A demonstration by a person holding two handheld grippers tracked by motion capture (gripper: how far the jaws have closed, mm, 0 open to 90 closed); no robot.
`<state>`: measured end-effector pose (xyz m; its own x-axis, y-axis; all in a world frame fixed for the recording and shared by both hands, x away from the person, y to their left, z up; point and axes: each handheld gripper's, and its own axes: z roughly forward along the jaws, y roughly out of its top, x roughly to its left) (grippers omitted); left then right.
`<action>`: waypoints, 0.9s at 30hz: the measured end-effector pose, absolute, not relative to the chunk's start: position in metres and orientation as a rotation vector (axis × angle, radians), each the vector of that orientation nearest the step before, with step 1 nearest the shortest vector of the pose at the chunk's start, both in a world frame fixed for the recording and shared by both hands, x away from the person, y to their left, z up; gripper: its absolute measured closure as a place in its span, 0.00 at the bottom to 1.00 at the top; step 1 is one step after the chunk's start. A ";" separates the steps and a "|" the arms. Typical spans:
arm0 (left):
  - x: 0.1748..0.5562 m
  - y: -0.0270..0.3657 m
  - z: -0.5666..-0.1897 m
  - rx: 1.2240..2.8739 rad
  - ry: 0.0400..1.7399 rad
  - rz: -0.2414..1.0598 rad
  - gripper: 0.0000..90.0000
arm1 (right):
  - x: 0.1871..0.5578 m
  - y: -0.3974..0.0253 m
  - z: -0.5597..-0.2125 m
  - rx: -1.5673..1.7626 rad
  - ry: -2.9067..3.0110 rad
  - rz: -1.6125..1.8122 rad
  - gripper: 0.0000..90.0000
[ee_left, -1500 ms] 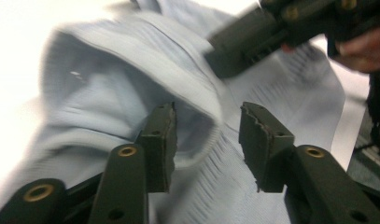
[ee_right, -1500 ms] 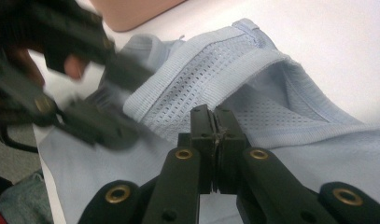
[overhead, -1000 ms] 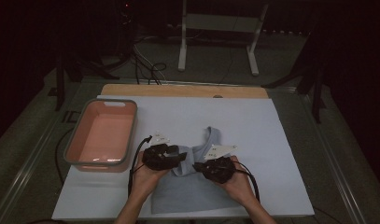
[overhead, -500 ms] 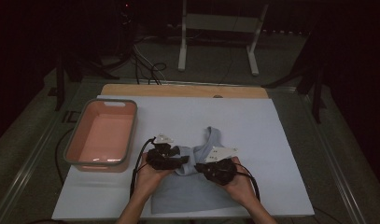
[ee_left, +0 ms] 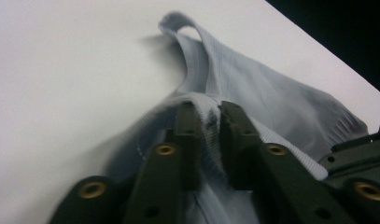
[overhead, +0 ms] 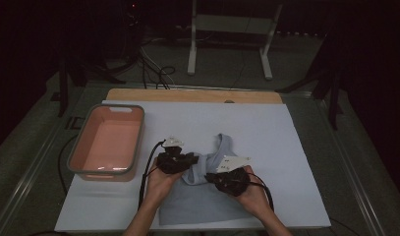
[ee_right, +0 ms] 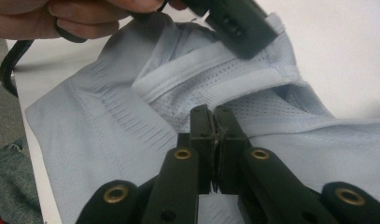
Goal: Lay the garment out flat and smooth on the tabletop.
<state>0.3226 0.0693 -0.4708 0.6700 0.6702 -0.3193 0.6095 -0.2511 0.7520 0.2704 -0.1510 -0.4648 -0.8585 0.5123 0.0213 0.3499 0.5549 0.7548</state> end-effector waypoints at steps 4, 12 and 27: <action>0.327 0.069 -0.464 1.934 1.004 0.122 0.97 | 0.271 -0.156 -0.463 0.754 2.578 1.202 0.78; 0.337 0.075 -0.452 1.898 1.026 0.188 0.97 | 0.269 -0.185 -0.464 0.865 2.517 1.142 0.56; 0.357 0.090 -0.427 1.841 1.080 0.301 0.97 | 0.267 -0.240 -0.480 1.084 2.447 1.004 0.47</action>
